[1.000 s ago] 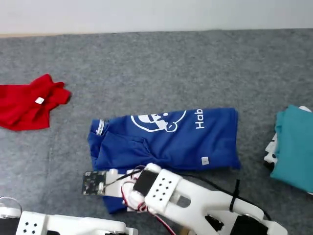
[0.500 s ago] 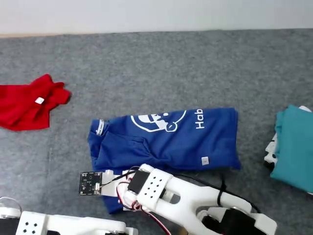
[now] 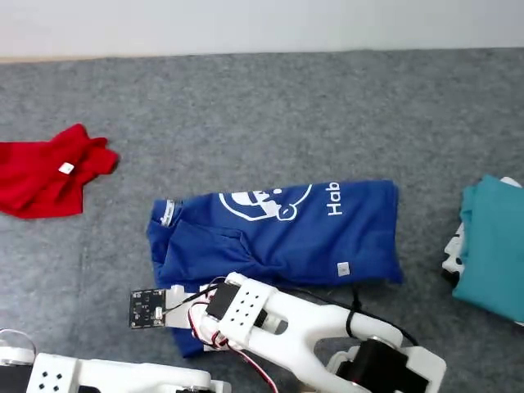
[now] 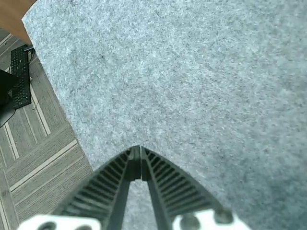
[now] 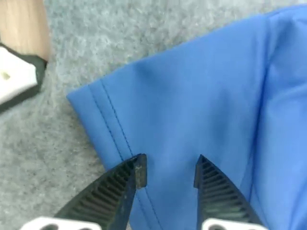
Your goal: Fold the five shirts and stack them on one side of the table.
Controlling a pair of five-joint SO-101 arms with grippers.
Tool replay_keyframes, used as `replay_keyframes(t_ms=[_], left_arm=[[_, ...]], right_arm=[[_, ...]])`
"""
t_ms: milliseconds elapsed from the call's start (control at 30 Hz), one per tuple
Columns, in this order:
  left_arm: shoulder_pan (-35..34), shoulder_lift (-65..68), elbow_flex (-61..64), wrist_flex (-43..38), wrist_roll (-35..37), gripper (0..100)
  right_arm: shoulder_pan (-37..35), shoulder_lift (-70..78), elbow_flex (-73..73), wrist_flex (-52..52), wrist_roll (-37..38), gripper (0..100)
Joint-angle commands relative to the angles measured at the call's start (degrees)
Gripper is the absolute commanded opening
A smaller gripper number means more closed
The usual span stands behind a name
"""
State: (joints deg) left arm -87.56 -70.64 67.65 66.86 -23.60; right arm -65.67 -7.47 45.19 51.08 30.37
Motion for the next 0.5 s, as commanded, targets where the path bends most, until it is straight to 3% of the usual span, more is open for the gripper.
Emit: replay_keyframes(t_ms=[0,467], left_arm=[[-0.3,-0.4,0.0,-1.4,-0.3,2],[-0.4,-0.4,0.7,-1.4,-0.3,2]], right_arm=[[0.8,1.2,-2.9,-2.0,1.5,16.5],[1.1,4.8,-2.9,-5.1,1.5,16.2]])
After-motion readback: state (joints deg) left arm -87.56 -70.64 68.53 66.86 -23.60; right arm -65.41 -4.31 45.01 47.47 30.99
